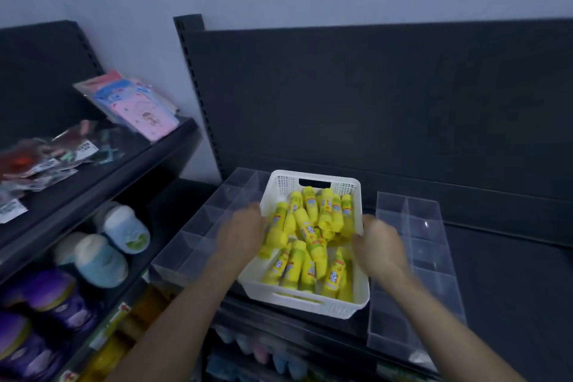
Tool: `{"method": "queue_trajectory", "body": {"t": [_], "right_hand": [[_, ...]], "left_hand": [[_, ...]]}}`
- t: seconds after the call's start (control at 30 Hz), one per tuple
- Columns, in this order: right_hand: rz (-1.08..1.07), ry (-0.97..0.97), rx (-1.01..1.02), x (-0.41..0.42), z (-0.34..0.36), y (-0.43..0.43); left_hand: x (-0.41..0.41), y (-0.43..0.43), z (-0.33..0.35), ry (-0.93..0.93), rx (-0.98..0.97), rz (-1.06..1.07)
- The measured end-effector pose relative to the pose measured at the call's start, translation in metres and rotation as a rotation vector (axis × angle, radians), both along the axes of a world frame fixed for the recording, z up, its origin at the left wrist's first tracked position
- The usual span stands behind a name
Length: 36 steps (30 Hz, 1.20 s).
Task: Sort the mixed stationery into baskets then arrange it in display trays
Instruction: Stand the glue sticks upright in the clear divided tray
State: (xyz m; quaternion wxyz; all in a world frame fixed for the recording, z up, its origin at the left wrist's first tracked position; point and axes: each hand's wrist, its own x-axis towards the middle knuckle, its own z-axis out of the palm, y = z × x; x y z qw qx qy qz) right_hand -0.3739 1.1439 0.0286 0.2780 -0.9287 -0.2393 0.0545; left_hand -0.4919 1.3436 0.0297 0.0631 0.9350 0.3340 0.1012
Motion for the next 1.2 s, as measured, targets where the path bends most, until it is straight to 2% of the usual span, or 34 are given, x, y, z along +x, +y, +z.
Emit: {"method": "queue_trajectory", "body": {"t": [0.23,0.53,0.67,0.73,0.87,1.07,1.13,1.2], "right_hand": [[-0.007,0.017,-0.053,0.004,-0.013,0.013],[0.013,0.064,-0.097,0.021,-0.025,0.021],[0.061,0.111,-0.079,0.034,-0.025,0.022],[0.062,0.105,-0.063,0.041,-0.026,0.021],[0.036,0.069,0.061,0.055,-0.025,0.019],[-0.008,0.043,0.258,0.06,-0.019,0.024],[-0.028,0.075,0.314,0.06,-0.018,0.025],[-0.053,0.094,0.358,0.06,-0.018,0.024]], "left_hand": [[0.011,0.012,-0.012,0.034,-0.036,-0.028],[0.019,0.025,-0.033,0.0,-0.239,-0.03],[0.025,0.031,-0.034,0.007,-0.25,-0.037],[0.029,0.029,-0.032,-0.078,-0.209,-0.022],[0.046,0.009,-0.032,-0.299,-0.164,-0.08],[0.097,-0.019,-0.031,-0.329,-0.382,-0.224],[0.115,-0.023,-0.029,-0.25,-0.367,-0.242],[0.13,-0.025,-0.031,-0.091,-0.3,-0.246]]}}
